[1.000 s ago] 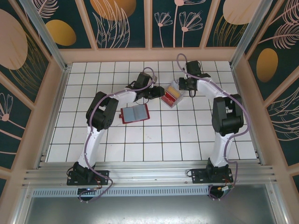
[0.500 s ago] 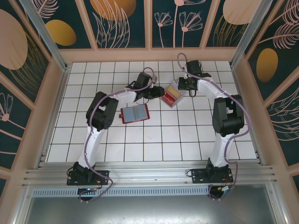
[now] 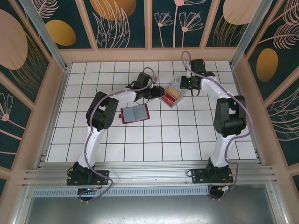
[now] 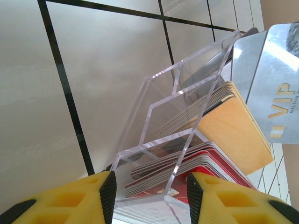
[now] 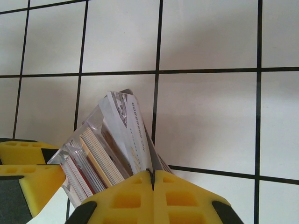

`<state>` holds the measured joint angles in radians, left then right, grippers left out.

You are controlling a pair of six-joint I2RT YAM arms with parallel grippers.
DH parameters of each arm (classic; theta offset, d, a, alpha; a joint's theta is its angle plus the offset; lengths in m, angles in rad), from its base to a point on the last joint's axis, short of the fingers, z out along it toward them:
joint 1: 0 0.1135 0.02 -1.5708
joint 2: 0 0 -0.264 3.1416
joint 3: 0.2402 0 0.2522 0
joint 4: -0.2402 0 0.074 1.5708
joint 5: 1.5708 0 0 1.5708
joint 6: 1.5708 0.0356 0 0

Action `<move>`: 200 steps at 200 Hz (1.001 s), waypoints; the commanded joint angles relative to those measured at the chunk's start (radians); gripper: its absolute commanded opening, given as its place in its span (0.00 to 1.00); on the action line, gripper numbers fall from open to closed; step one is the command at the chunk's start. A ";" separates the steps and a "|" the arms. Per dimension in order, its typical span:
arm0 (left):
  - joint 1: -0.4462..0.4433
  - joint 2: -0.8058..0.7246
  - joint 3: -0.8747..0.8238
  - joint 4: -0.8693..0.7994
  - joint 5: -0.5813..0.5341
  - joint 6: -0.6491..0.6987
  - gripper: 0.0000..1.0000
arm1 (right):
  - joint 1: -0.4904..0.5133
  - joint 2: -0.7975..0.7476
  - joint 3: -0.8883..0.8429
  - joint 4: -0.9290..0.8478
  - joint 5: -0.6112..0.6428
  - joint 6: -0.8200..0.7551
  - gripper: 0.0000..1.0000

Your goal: Put the credit cards into the card holder

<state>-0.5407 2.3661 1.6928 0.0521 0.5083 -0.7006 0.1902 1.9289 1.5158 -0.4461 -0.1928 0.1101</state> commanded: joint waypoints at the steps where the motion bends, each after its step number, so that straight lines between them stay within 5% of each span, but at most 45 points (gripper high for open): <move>1: -0.006 0.038 -0.003 -0.048 0.000 -0.004 0.46 | -0.021 -0.044 -0.006 -0.019 -0.036 0.016 0.04; 200: -0.007 -0.055 -0.046 -0.008 0.008 -0.021 0.50 | -0.080 -0.200 -0.129 0.123 -0.309 0.090 0.00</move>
<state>-0.5407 2.3608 1.6802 0.0628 0.5087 -0.7116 0.1246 1.7958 1.4090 -0.3752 -0.4191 0.1673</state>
